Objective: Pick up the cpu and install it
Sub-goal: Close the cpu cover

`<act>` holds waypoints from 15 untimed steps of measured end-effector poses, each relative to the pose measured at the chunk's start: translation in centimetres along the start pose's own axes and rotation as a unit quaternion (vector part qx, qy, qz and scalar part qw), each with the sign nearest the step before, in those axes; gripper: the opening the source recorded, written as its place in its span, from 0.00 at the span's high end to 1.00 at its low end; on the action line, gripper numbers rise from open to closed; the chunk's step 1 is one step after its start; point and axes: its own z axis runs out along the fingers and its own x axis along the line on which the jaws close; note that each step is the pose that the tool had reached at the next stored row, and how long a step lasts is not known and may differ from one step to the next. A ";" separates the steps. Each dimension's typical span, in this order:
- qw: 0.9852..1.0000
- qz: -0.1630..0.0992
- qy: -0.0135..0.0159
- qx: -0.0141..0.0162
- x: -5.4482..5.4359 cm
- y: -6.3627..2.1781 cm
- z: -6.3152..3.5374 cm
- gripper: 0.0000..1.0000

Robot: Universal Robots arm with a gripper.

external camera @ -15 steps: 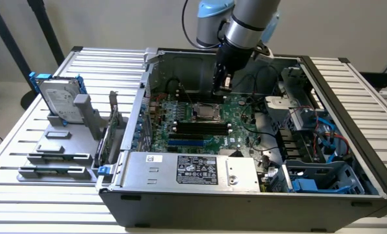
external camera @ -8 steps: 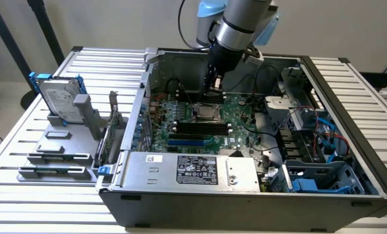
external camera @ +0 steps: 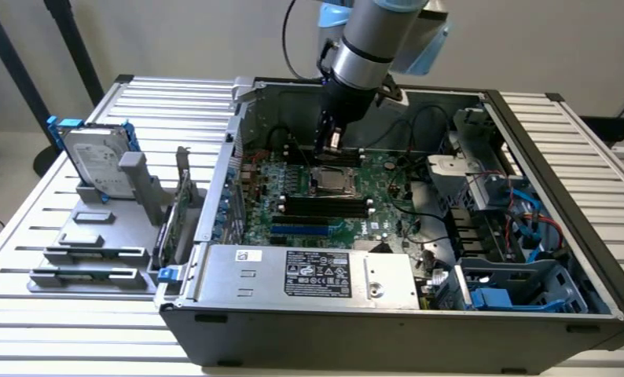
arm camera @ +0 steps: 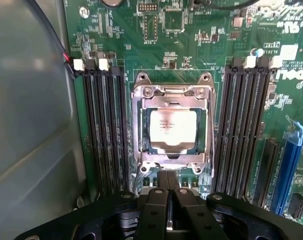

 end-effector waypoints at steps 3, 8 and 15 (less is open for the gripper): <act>1.000 0.000 0.000 0.001 -0.3 0.02 0.56 0.89; 1.000 0.000 0.000 0.002 -0.5 0.17 1.45 0.89; 1.000 0.000 0.000 0.002 -0.5 0.32 2.72 0.89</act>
